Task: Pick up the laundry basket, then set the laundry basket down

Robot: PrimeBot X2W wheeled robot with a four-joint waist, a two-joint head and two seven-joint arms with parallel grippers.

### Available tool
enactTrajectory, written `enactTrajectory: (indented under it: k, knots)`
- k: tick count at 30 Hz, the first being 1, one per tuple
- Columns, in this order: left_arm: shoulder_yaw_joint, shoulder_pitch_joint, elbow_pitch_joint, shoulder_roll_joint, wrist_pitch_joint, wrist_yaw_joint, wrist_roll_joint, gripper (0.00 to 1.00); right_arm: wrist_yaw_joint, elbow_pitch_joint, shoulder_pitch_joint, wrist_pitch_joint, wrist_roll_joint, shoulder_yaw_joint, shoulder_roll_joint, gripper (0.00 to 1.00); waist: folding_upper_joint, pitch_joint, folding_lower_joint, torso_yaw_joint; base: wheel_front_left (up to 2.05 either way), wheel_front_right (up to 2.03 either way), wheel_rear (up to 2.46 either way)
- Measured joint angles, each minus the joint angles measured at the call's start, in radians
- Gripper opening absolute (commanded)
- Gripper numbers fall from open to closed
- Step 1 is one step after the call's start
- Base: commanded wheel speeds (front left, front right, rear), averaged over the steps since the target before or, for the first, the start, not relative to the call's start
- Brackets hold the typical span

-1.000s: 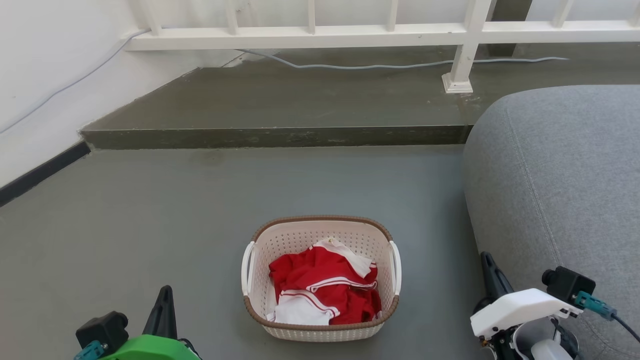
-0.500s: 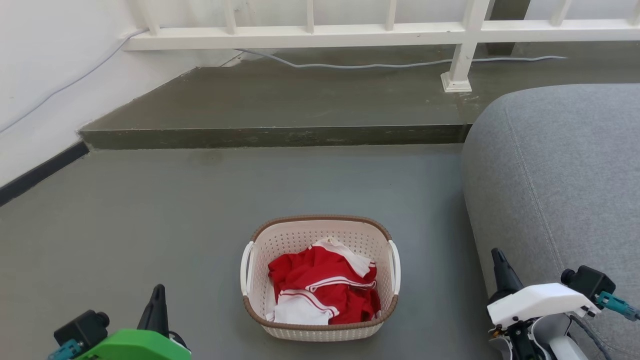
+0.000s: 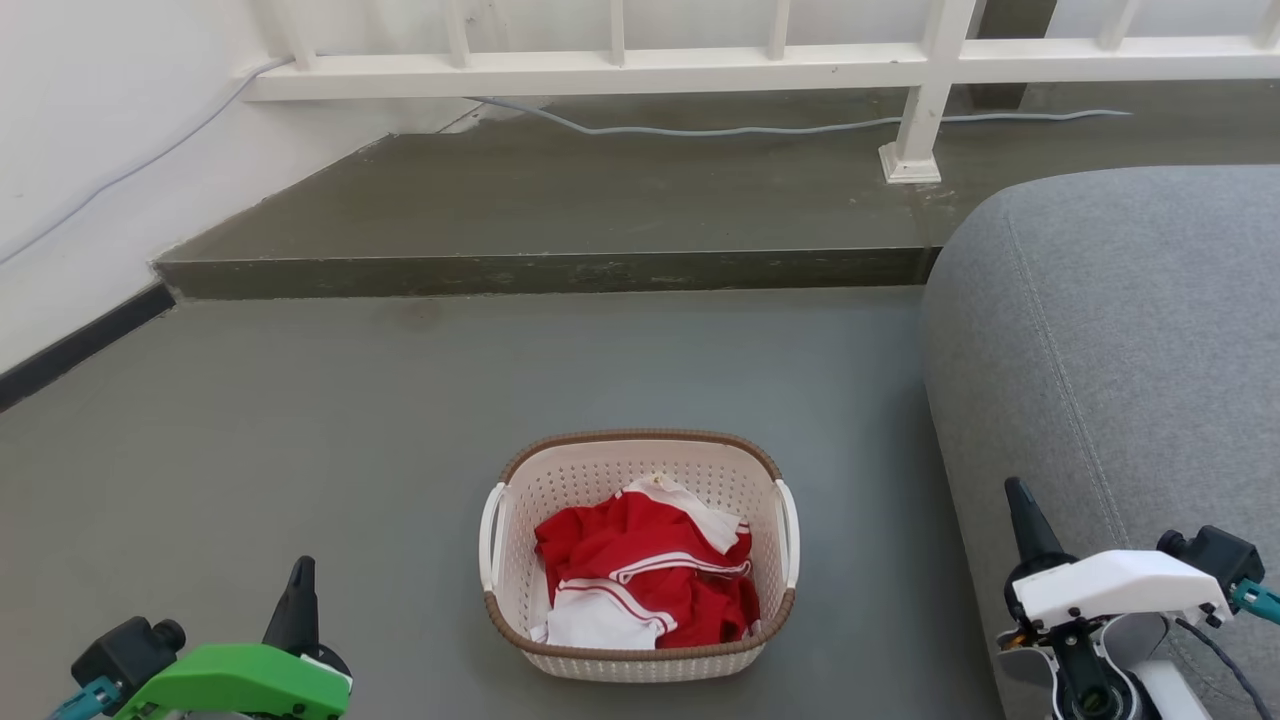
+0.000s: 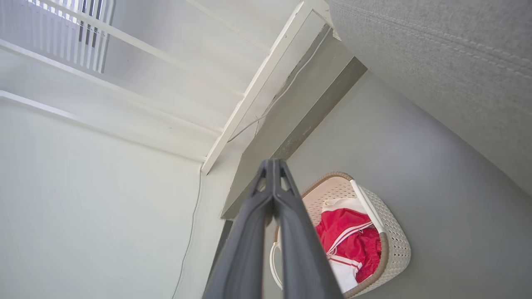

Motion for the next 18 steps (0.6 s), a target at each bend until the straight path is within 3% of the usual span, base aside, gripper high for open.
enactTrajectory:
  k: [18]
  knots:
    - [0.047, -0.033, 0.01, -0.003, 0.057, -0.036, -0.231, 0.0, 0.042, -0.007, -0.021, 0.053, 0.209, -0.066, -0.003, 0.0, 0.0, 0.001, 0.0, -0.004, 0.0, 0.0, 0.0]
